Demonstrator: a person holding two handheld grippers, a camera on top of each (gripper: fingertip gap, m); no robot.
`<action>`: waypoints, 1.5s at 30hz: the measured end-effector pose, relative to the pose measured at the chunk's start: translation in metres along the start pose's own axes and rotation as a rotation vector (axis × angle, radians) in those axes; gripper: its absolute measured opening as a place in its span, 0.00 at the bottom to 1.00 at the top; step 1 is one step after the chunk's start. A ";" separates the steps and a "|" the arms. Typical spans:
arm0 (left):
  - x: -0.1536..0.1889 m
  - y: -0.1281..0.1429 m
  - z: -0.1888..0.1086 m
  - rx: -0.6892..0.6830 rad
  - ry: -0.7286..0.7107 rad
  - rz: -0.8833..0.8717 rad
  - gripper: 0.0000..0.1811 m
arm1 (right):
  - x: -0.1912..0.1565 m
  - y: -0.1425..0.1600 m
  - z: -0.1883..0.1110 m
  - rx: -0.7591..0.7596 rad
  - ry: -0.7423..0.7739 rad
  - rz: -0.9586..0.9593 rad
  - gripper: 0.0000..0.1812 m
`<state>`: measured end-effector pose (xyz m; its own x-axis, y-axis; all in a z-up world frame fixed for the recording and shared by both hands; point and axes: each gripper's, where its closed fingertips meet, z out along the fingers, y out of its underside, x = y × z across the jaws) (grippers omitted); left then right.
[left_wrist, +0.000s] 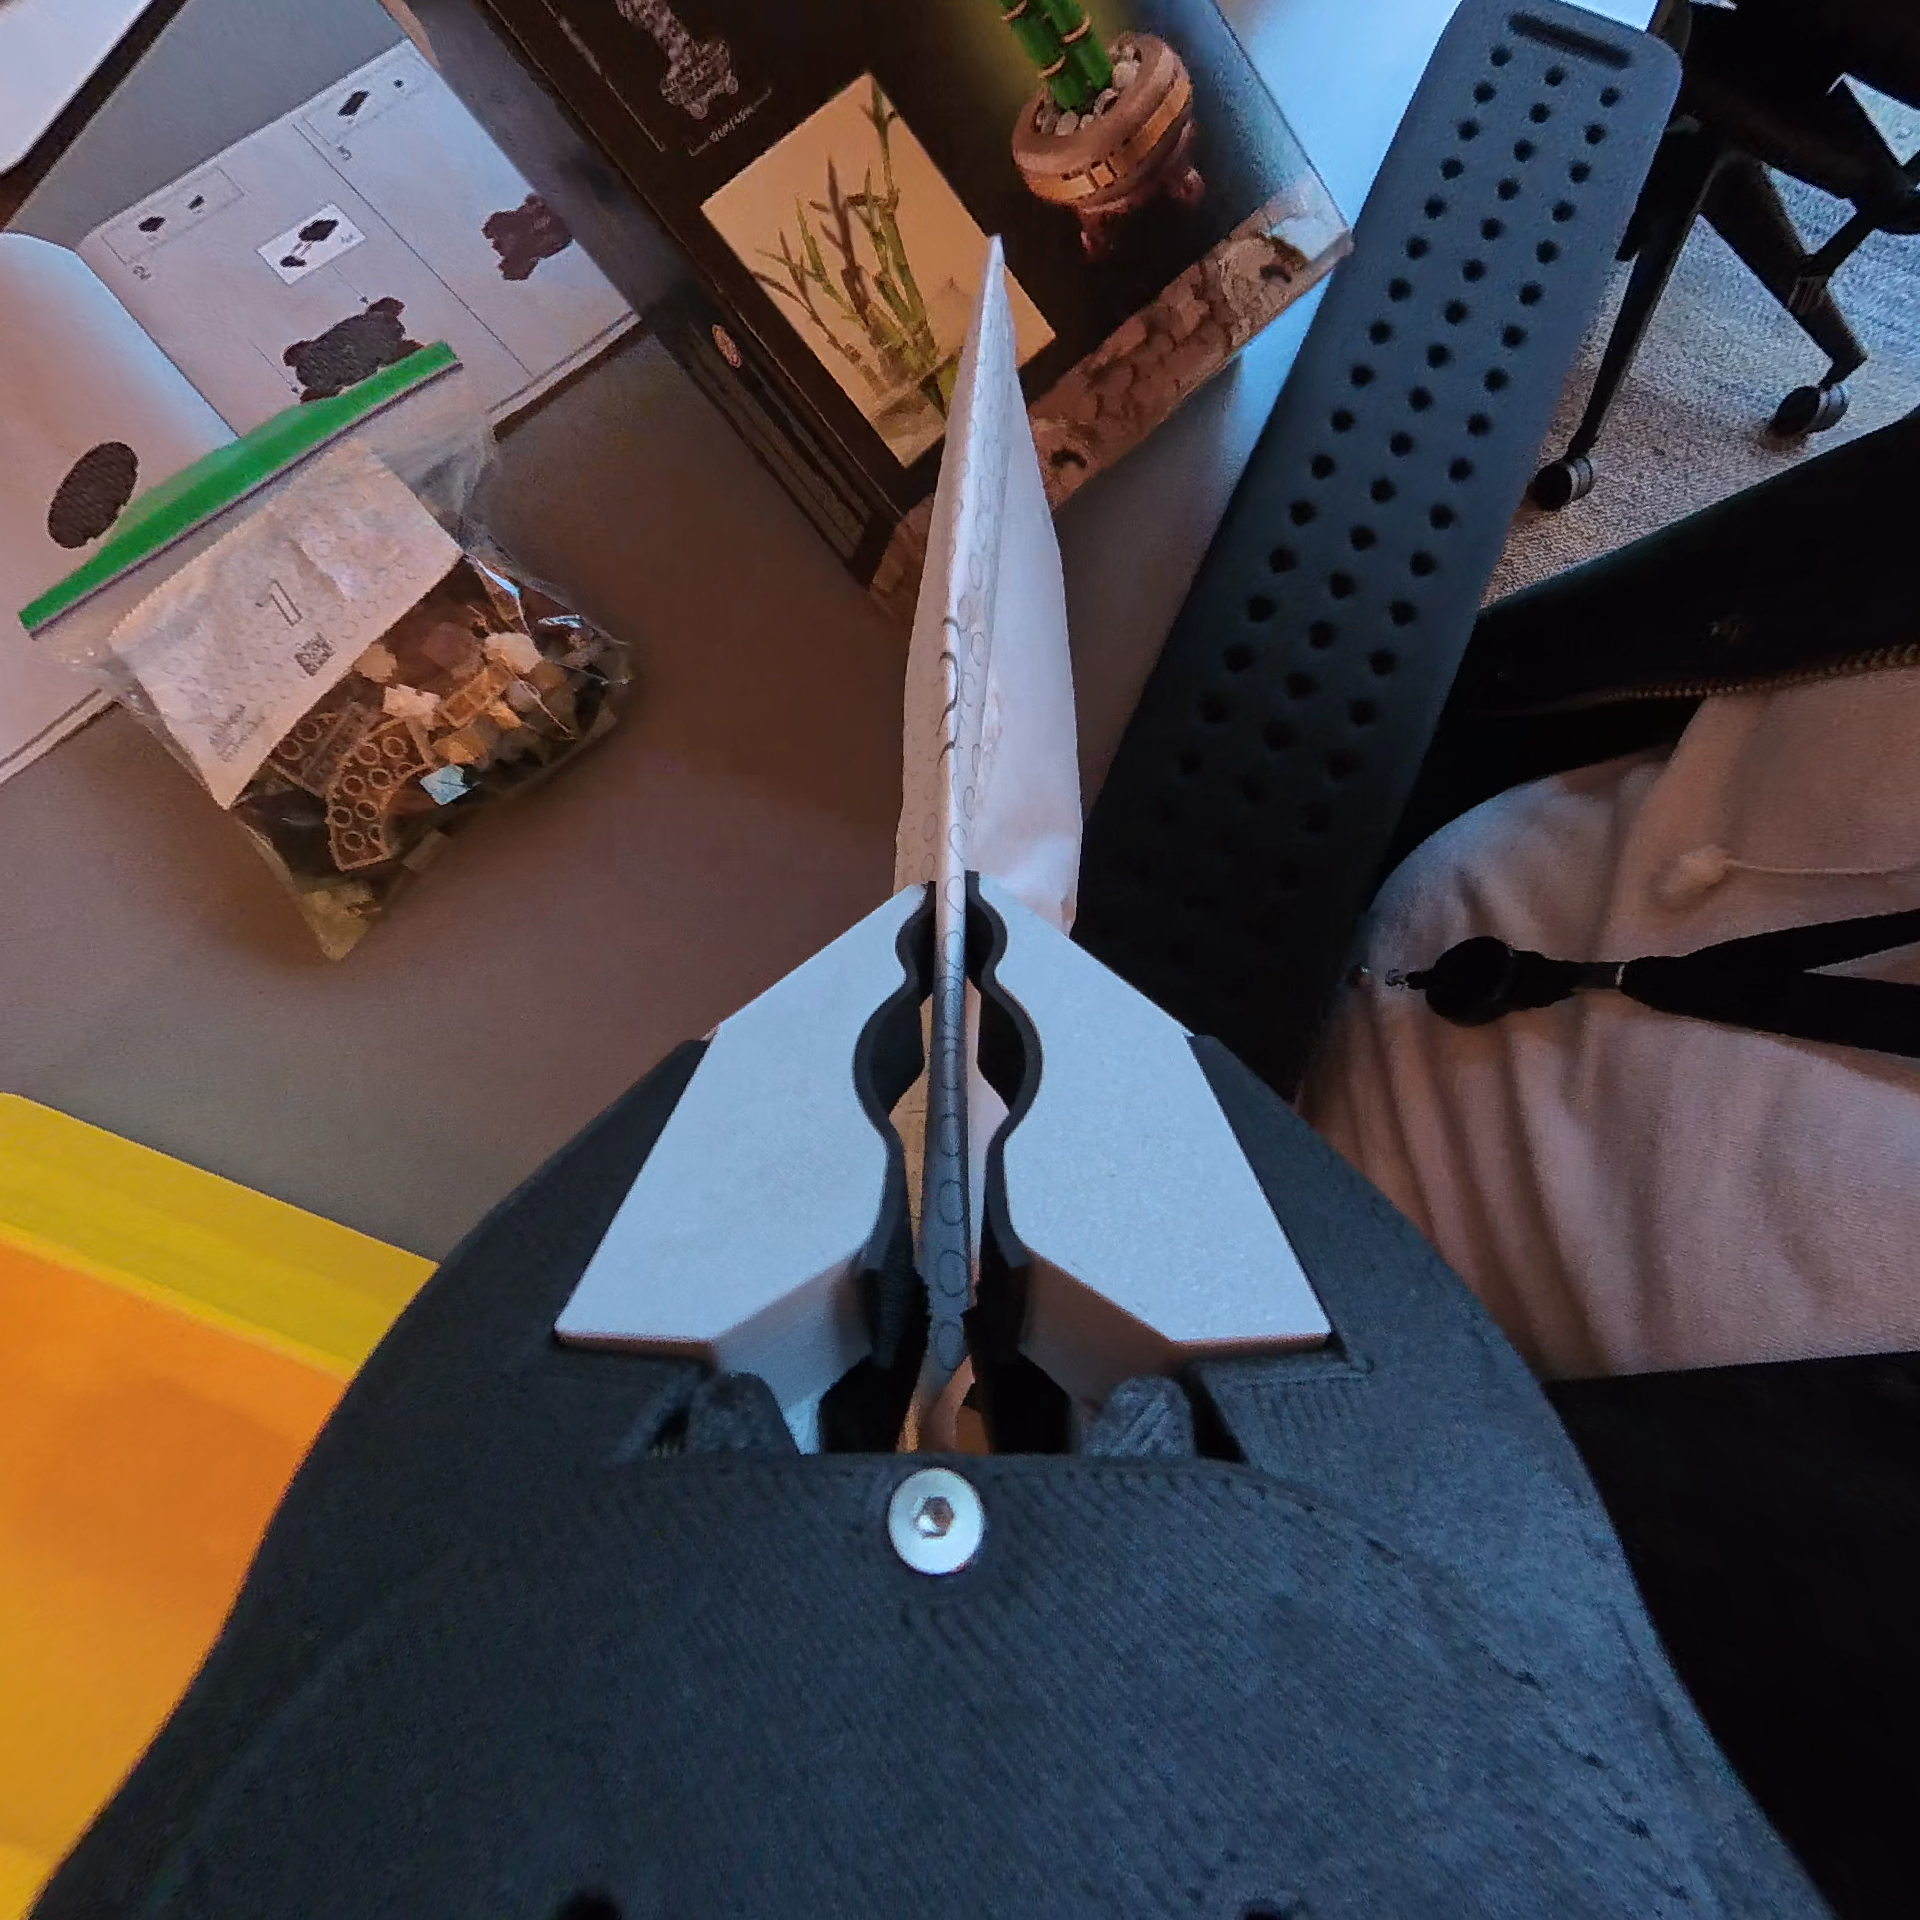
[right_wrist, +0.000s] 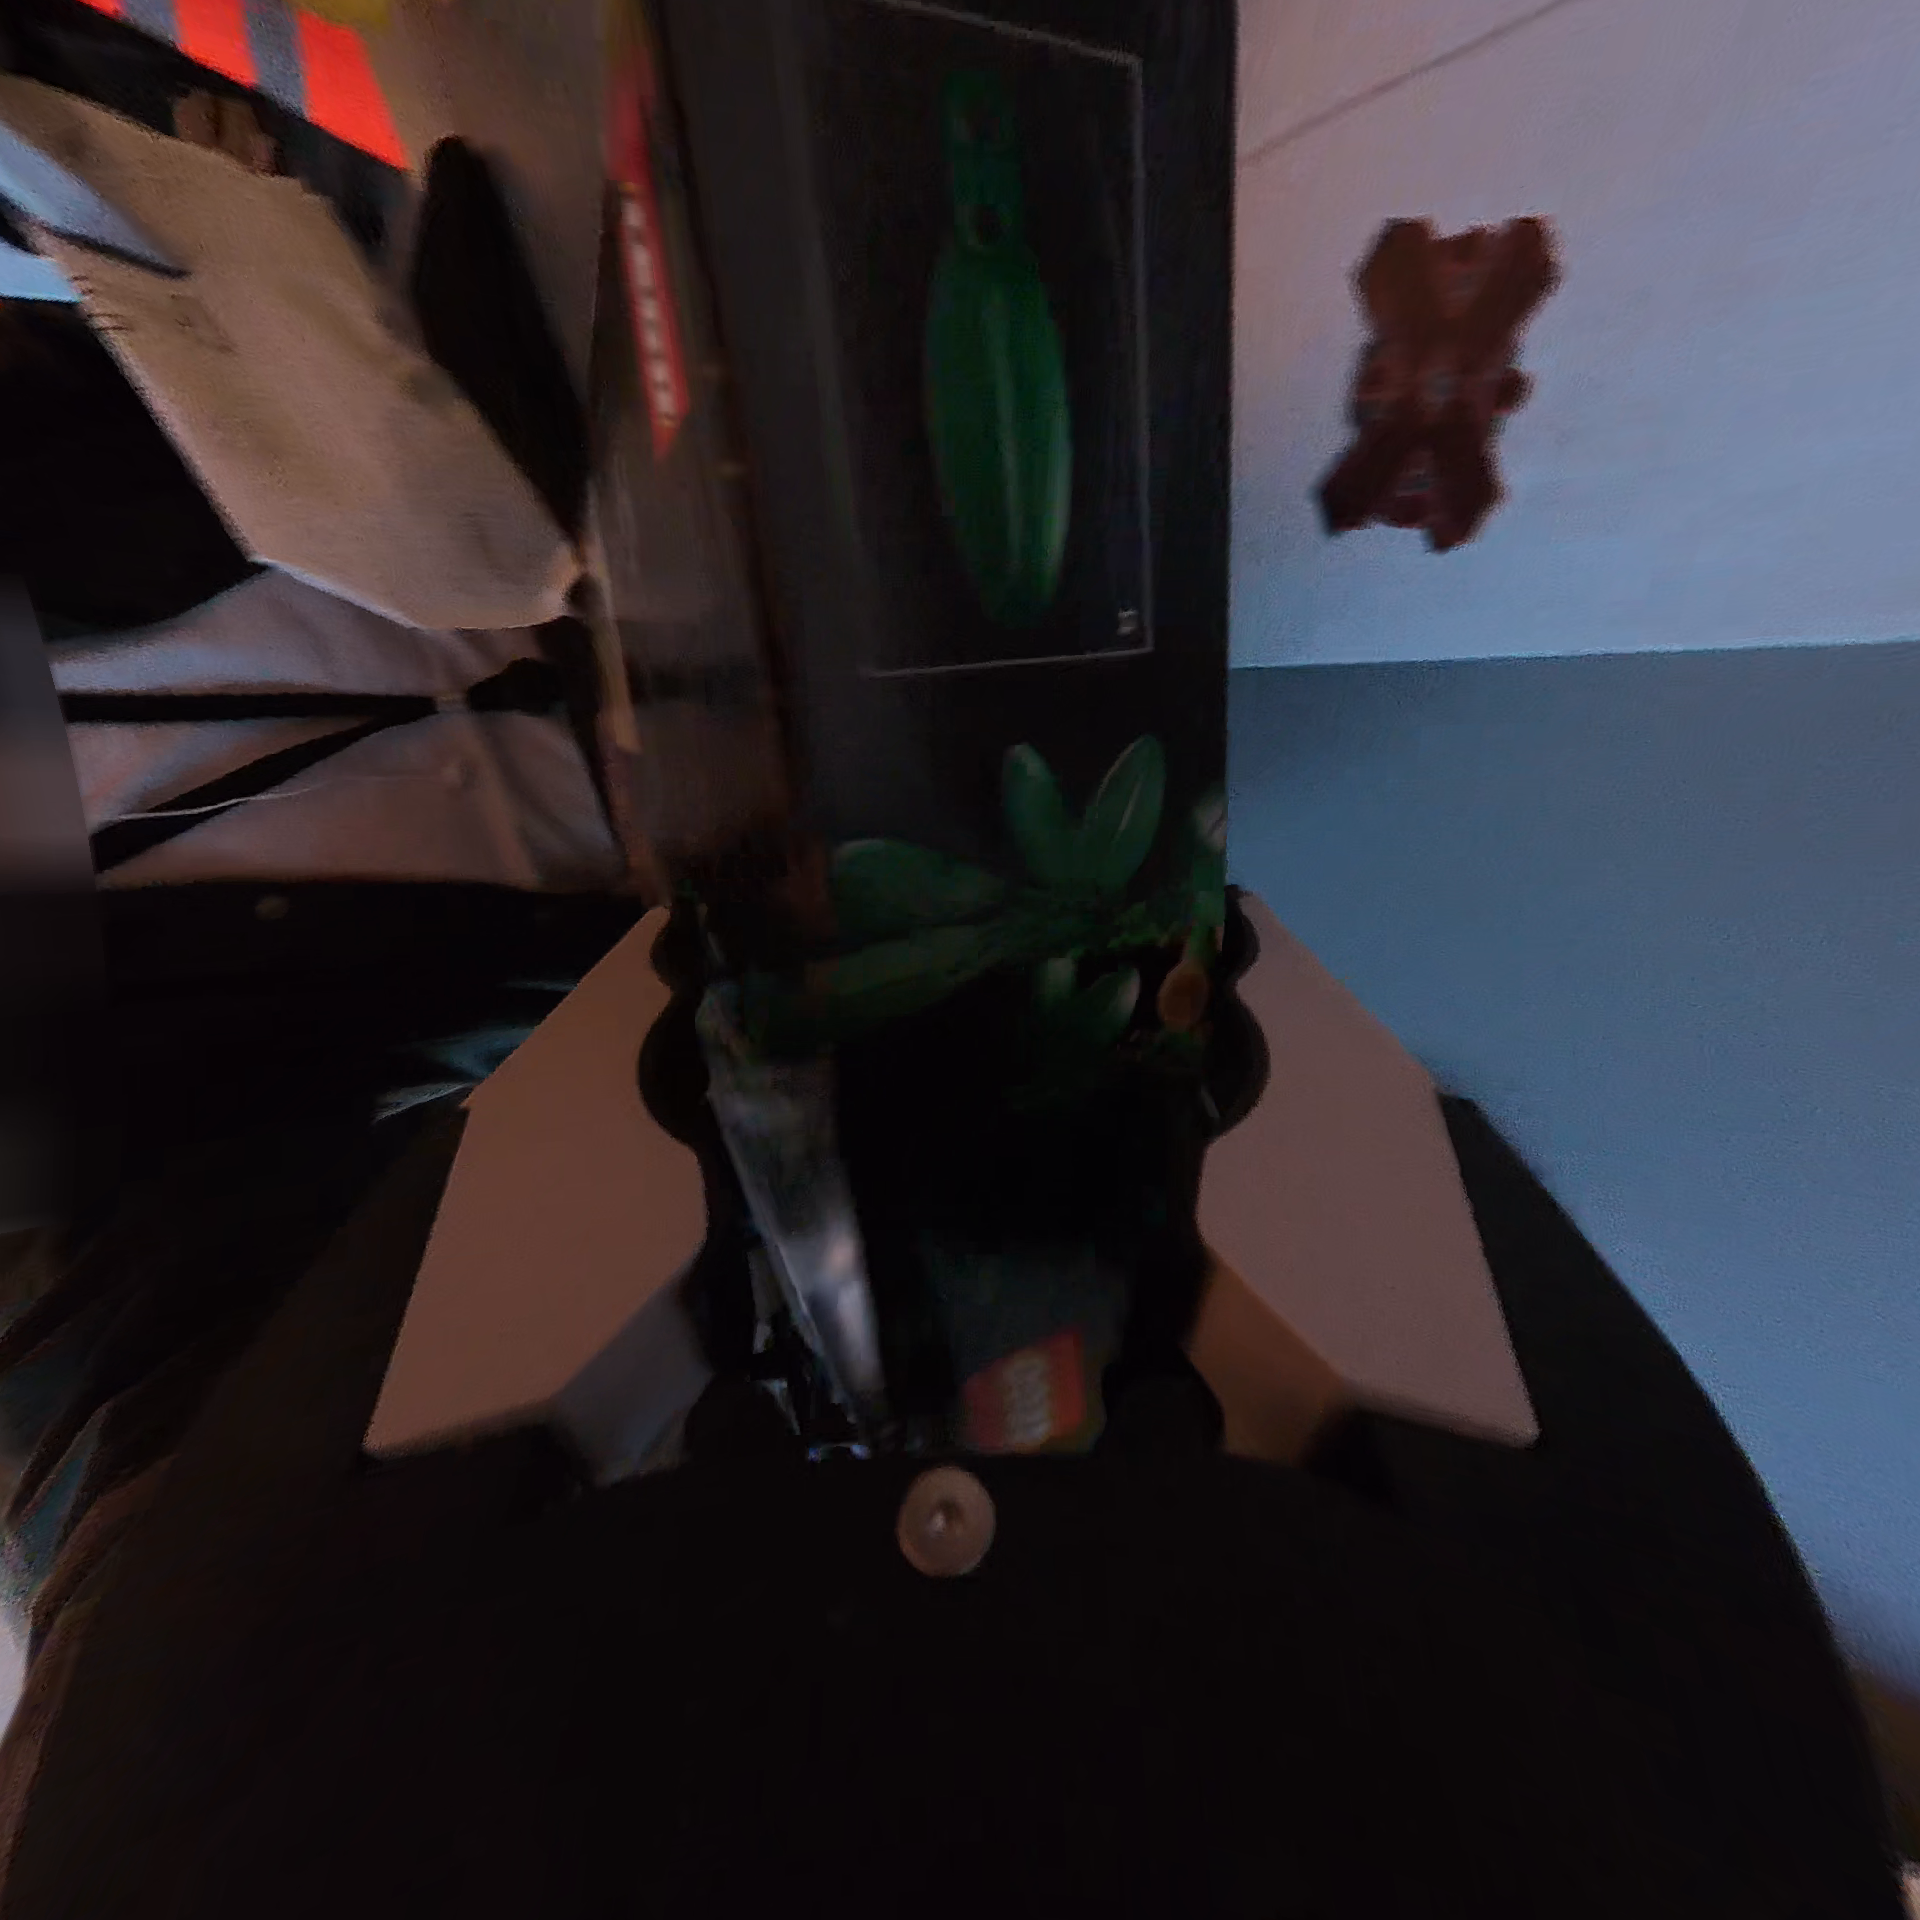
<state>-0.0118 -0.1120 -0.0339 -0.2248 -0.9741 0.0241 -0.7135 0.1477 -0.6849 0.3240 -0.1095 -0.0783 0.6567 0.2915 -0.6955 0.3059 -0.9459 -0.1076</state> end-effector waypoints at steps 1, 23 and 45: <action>-0.001 0.000 0.000 -0.003 0.000 -0.002 0.00 | 0.013 0.002 -0.002 0.000 0.047 0.012 0.53; -0.019 -0.002 -0.004 -0.010 -0.050 -0.065 0.00 | -0.137 0.035 0.168 0.684 1.192 -0.662 0.26; -0.020 -0.093 0.025 0.143 0.027 -0.135 0.00 | -0.061 0.067 0.115 0.191 1.852 -0.535 0.26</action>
<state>0.0756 -0.1105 0.0107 -0.1524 -0.9782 0.1413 -0.6375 -0.0120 -0.7704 0.2251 -0.2066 -0.1252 0.3748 0.1543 0.9142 0.7072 -0.6851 -0.1743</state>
